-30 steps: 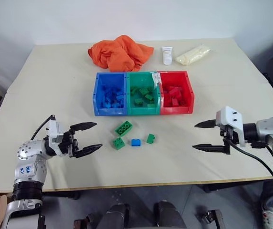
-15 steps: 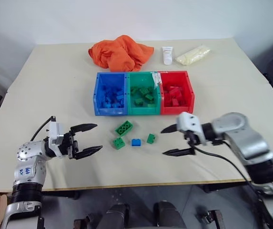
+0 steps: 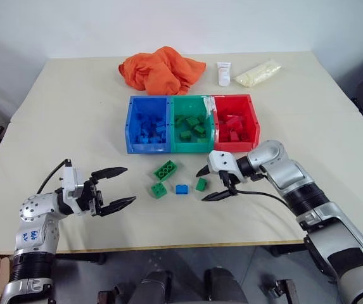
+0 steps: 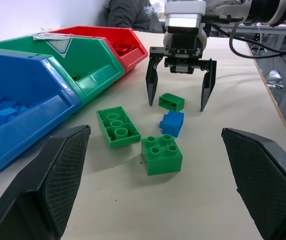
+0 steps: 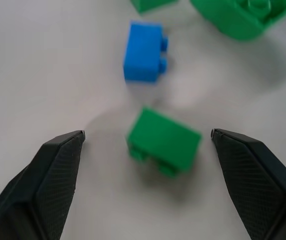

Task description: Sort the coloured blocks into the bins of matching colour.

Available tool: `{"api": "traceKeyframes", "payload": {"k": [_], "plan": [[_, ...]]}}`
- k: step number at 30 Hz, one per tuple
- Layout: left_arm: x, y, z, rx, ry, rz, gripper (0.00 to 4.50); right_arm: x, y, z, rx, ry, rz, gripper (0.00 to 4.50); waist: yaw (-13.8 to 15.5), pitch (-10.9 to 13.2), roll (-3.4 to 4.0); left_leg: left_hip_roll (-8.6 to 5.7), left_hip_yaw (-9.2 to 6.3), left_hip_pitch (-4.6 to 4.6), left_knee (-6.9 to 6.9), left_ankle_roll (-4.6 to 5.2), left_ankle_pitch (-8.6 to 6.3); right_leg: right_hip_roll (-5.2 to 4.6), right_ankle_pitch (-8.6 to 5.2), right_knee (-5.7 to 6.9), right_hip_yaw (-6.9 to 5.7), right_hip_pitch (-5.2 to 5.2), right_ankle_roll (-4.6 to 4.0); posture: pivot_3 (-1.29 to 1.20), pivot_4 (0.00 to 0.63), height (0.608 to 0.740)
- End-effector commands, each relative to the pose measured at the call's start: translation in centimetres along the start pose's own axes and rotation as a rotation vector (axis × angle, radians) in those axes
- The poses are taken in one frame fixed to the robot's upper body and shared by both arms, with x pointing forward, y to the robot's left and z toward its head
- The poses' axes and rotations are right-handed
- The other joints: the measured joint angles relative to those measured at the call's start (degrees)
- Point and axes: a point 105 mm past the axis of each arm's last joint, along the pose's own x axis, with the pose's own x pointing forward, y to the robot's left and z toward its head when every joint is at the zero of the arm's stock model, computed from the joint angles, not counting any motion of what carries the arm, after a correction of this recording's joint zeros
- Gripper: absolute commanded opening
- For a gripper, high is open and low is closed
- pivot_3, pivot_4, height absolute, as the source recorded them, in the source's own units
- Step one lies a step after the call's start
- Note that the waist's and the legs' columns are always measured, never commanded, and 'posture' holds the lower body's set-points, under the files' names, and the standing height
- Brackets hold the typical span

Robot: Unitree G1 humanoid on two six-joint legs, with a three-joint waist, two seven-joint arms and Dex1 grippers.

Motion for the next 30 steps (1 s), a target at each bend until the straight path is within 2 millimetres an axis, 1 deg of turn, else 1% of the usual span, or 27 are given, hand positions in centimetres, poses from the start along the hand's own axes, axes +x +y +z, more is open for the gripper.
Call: {"api": "traceKeyframes", "payload": {"k": [1, 4, 5, 6, 8, 10, 14, 16, 17, 20, 23, 25, 27, 28, 30], "plan": [[-0.3, 0.0, 0.9, 0.031, -0.030, 0.020, 4.50, 0.1, -0.4, 0.5, -0.017, -0.019, 0.003, 2.99, -0.14, 0.00, 0.00, 0.01, 0.00, 0.01, -0.01, 0.00, 0.00, 0.01, 0.00, 0.01, 0.00, 0.00, 0.00, 0.00, 0.150, 0.740], [-0.3, -0.1, 0.9, 0.029, -0.030, 0.023, 4.50, 0.0, -0.7, 0.6, -0.020, -0.026, -0.013, 1.96, -0.18, 0.00, 0.00, 0.01, -0.01, 0.02, 0.00, -0.01, 0.00, 0.01, 0.00, 0.04, 0.00, 0.01, 0.00, 0.00, 0.150, 0.740], [-0.3, 0.0, 0.9, 0.029, -0.030, 0.024, 4.50, 0.0, -0.8, 0.6, -0.019, -0.034, -0.020, 1.68, -0.17, 0.00, 0.00, 0.01, -0.01, 0.03, 0.00, -0.01, 0.00, 0.00, 0.00, 0.04, 0.00, 0.01, 0.00, 0.00, 0.150, 0.740], [-0.3, 0.0, 1.0, 0.028, -0.030, 0.024, 4.50, -0.1, -0.9, 0.7, -0.018, -0.041, -0.026, 1.64, -0.17, 0.00, 0.00, 0.01, -0.02, 0.03, 0.01, -0.01, 0.00, 0.01, 0.00, 0.04, 0.00, 0.01, 0.00, 0.00, 0.150, 0.740], [-0.3, 0.1, 1.0, 0.027, -0.031, 0.024, 4.50, -0.2, -0.9, 0.9, -0.014, -0.056, -0.036, 1.64, -0.17, 0.00, 0.00, 0.01, -0.02, 0.03, 0.01, -0.01, 0.00, 0.01, 0.00, 0.04, 0.00, 0.01, 0.00, 0.00, 0.150, 0.740], [-0.2, 0.2, 1.0, 0.028, -0.032, 0.022, 4.50, -1.0, -0.9, 1.4, -0.006, -0.088, -0.076, 1.64, -0.16, 0.00, 0.00, 0.01, -0.02, 0.03, 0.00, -0.01, 0.00, 0.01, 0.00, 0.04, 0.00, 0.01, 0.00, 0.00, 0.150, 0.740], [-0.2, 0.4, 1.2, 0.029, -0.032, 0.024, 4.50, -3.6, -2.4, 3.9, 0.016, -0.204, -0.229, 1.64, 0.04, 0.00, 0.01, 0.00, -0.02, 0.02, 0.01, -0.01, 0.00, 0.00, 0.00, 0.03, 0.01, 0.00, 0.00, 0.00, 0.150, 0.740], [-0.3, 0.5, 1.2, 0.030, -0.031, 0.025, 4.50, -4.4, -3.1, 4.8, 0.018, -0.225, -0.279, 1.64, 0.02, 0.00, 0.01, 0.00, 0.00, 0.02, 0.01, -0.01, 0.00, 0.00, 0.00, 0.03, 0.02, 0.00, 0.00, 0.00, 0.150, 0.740], [-0.3, 0.5, 1.2, 0.031, -0.030, 0.026, 4.50, -5.0, -3.7, 5.5, 0.010, -0.239, -0.315, 1.64, -0.01, 0.00, 0.01, 0.00, 0.00, 0.02, 0.00, -0.01, 0.00, 0.01, 0.00, 0.03, 0.02, 0.00, 0.00, 0.00, 0.150, 0.740], [-0.4, 0.8, 1.2, 0.034, -0.028, 0.029, 4.50, -6.6, -6.5, 7.7, -0.010, -0.284, -0.450, 1.64, -0.24, 0.01, 0.02, 0.00, 0.03, 0.02, -0.01, -0.01, 0.00, 0.00, 0.00, 0.04, 0.04, -0.02, 0.00, 0.00, 0.150, 0.740], [-0.5, 1.2, 1.3, 0.037, -0.026, 0.030, 4.50, -6.8, -9.0, 8.7, 0.001, -0.300, -0.557, 1.64, -0.72, 0.01, 0.02, 0.01, 0.04, 0.02, -0.04, -0.02, 0.01, 0.01, 0.00, 0.07, 0.04, -0.05, 0.00, 0.00, 0.150, 0.740], [-0.4, 1.4, 1.4, 0.041, -0.026, 0.027, 4.50, -6.5, -10.7, 8.6, 0.015, -0.274, -0.633, 1.64, -1.07, 0.01, 0.02, 0.01, -0.01, 0.03, -0.06, -0.03, 0.01, 0.00, 0.00, 0.21, 0.03, -0.10, 0.00, 0.00, 0.150, 0.740], [-0.2, 1.5, 1.4, 0.046, -0.029, 0.021, 4.50, -5.8, -11.7, 8.4, 0.024, -0.253, -0.668, 1.64, -1.29, 0.00, 0.00, -0.01, -0.01, 0.05, -0.06, -0.03, 0.01, -0.02, 0.00, 0.52, 0.05, -0.17, 0.00, 0.00, 0.150, 0.740], [-0.1, 1.6, 1.4, 0.046, -0.030, 0.020, 4.50, -5.4, -11.8, 8.4, 0.022, -0.251, -0.671, 1.64, -1.29, 0.00, 0.01, -0.01, -0.01, 0.05, -0.07, -0.03, 0.01, -0.02, 0.00, 0.62, 0.05, -0.17, 0.00, 0.00, 0.150, 0.740], [-0.2, 1.6, 1.4, 0.042, -0.029, 0.015, 4.50, -4.7, -12.0, 8.7, 0.018, -0.253, -0.667, 2.38, -1.35, 0.00, 0.01, -0.04, -0.02, 0.04, -0.06, -0.03, 0.01, -0.04, 0.00, 0.67, 0.06, -0.20, 0.00, 0.00, 0.150, 0.740]]}}
